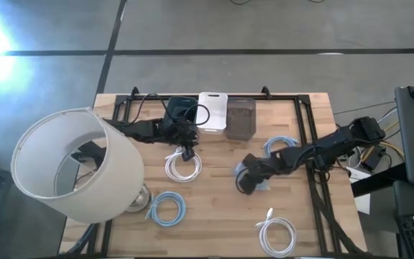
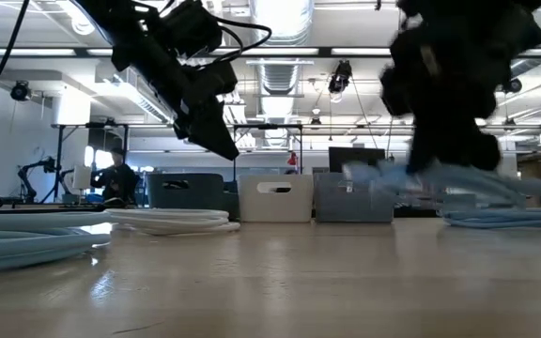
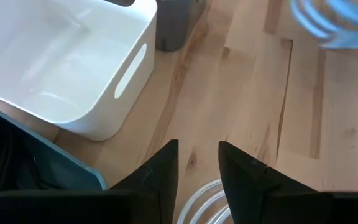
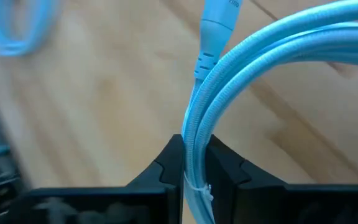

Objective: Pick & Place USB Port
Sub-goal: Put the middle right light blue HDMI cable into the black bin

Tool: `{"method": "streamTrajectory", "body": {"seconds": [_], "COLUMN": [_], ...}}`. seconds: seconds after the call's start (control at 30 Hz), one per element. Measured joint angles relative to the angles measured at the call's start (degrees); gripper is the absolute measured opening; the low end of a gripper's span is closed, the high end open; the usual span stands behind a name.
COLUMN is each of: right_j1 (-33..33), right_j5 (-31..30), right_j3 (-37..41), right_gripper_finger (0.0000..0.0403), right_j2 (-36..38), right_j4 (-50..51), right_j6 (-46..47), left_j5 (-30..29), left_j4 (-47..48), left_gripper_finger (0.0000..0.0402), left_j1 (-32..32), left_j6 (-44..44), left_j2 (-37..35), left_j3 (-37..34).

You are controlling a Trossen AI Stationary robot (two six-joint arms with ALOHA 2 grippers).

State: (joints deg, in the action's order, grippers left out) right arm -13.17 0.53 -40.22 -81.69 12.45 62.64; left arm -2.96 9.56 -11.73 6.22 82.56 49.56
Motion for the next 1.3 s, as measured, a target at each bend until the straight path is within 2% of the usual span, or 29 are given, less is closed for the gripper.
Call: {"method": "streamTrajectory", "body": {"seconds": [0.17,0.3,0.5,0.6,0.73,0.93,1.03,1.2,1.3], "right_j1": [0.18,1.65,7.47,11.71,18.03,25.89,28.92,32.52,33.10], "right_j5": [-1.68,-12.13,-27.08,-31.42,-31.60,-21.69,-21.59,-22.00,-24.23], "right_j3": [-7.35,-12.26,-17.93,-18.69,-17.33,-15.39,-16.79,-21.40,-24.21], "right_gripper_finger": [0.0034,0.0045,0.0041,0.0040,0.0042,0.0045,0.0042,0.0041,0.0043], "right_j2": [0.07,0.09,0.09,0.09,-0.09,-2.81,-5.01,-10.02,-14.73], "right_j4": [0.71,2.01,9.56,10.72,9.77,5.95,7.09,10.85,13.51], "right_j6": [-13.24,-23.70,-31.72,-34.43,-37.01,-46.30,-47.54,-44.66,-41.47], "left_j5": [0.04,0.06,0.08,0.11,0.11,0.15,0.28,0.26,0.26], "left_j4": [-0.17,-0.69,-2.05,-2.03,-2.01,-2.05,-2.07,-2.25,-2.27], "left_gripper_finger": [0.0117,0.0117,0.0117,0.0117,0.0117,0.0117,0.0117,0.0117,0.0117], "left_j1": [0.00,0.00,0.00,0.00,0.00,0.00,0.00,0.00,0.00], "left_j6": [0.00,0.00,0.00,0.07,0.24,0.22,0.22,0.22,0.21], "left_j2": [0.00,0.00,0.00,0.00,0.00,0.00,0.00,0.00,0.00], "left_j3": [-0.08,-0.08,-0.10,-0.11,-0.11,-0.11,-0.11,-0.11,-0.11]}}
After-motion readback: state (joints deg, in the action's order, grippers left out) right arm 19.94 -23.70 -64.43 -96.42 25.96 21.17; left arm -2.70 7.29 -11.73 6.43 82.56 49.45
